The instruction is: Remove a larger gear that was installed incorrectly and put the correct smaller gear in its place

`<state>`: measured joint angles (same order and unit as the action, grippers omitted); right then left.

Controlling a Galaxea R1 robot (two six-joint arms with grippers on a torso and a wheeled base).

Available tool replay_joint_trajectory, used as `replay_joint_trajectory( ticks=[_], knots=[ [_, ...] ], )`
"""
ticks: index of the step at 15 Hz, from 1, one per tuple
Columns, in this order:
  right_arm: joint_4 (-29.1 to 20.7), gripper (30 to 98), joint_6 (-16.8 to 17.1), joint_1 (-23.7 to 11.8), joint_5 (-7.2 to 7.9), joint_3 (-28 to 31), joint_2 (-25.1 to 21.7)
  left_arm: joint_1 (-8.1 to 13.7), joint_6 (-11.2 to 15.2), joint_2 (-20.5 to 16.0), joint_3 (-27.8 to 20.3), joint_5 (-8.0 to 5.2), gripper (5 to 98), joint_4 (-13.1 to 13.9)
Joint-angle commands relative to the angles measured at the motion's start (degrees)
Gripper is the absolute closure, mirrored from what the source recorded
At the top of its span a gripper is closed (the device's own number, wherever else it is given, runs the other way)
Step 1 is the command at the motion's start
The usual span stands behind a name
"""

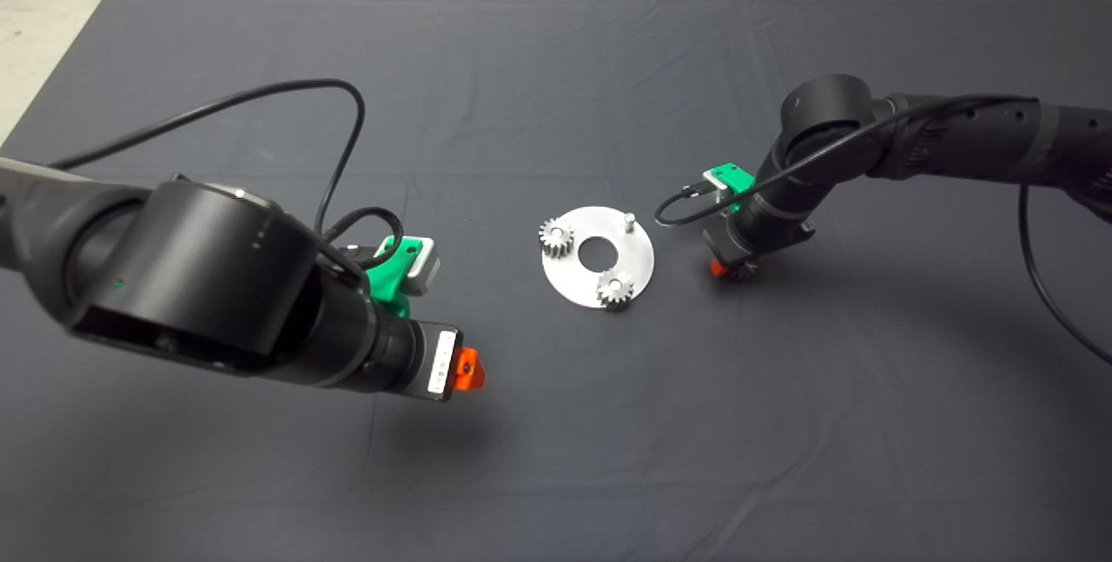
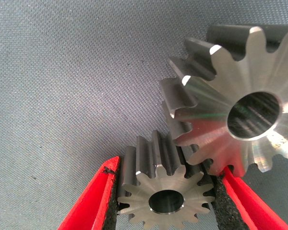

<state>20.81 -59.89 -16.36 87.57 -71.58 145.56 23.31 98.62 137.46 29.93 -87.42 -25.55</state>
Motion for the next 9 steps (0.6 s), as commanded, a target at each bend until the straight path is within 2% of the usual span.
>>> replay_joint_trajectory(
  ticks=[1, 6, 9],
  knots=[
    [1.8, 83.9, -0.2, -1.2, 7.44, 0.4, 0.0, 0.2, -0.2, 0.0, 0.0, -0.91, 11.5, -0.6],
    [1.5, 85.7, -0.3, -1.3, 7.44, 0.5, 0.0, 0.2, -0.2, 0.1, 0.1, -0.91, 11.5, -0.6],
    [1.0, 85.7, -0.3, -3.3, 7.44, 0.5, 0.1, 0.2, -0.6, 0.0, 0.6, -0.91, 11.5, -0.6]
  ],
)
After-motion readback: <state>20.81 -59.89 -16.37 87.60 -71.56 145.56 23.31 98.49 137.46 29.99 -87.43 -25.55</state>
